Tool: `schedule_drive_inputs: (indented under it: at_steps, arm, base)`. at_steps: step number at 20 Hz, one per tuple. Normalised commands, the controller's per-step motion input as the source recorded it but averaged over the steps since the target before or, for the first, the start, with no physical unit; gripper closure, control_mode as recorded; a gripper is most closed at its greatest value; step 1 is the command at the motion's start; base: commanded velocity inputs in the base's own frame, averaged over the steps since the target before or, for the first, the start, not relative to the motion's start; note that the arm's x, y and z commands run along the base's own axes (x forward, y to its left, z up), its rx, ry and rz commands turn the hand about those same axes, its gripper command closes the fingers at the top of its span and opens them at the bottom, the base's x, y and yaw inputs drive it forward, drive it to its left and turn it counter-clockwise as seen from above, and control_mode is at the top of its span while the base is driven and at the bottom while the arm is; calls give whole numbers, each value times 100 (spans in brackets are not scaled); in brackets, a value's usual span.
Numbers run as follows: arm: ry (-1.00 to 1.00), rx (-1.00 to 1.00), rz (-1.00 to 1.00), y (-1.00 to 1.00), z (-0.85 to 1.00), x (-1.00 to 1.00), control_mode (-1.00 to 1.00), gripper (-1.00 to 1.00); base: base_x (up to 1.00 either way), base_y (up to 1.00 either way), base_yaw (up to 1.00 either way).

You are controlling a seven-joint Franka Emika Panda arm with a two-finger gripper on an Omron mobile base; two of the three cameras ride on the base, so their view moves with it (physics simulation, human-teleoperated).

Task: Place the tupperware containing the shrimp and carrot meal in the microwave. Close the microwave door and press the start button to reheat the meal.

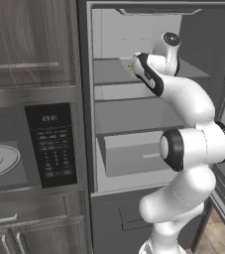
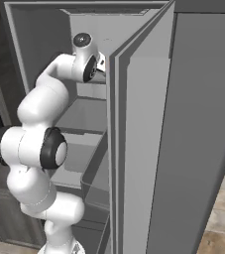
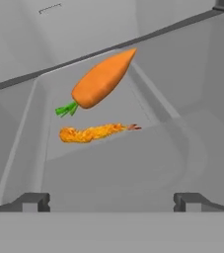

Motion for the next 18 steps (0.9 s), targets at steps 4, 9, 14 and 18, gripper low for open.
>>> schedule_drive_inputs:
  at_steps: [4, 9, 14, 18]
  arm:
    - [0, 0, -3, 0, 0, 23, -100, -100]
    - [0, 0, -5, 0, 0, 15, -100, -100]
    - [0, 5, -10, 0, 0, 16, -100, -100]
    - [0, 9, -14, 0, 0, 10, -100, -100]
  base:
    - [0, 0, 0]
    - [0, 0, 0]
    - [0, 0, 0]
    - [0, 0, 0]
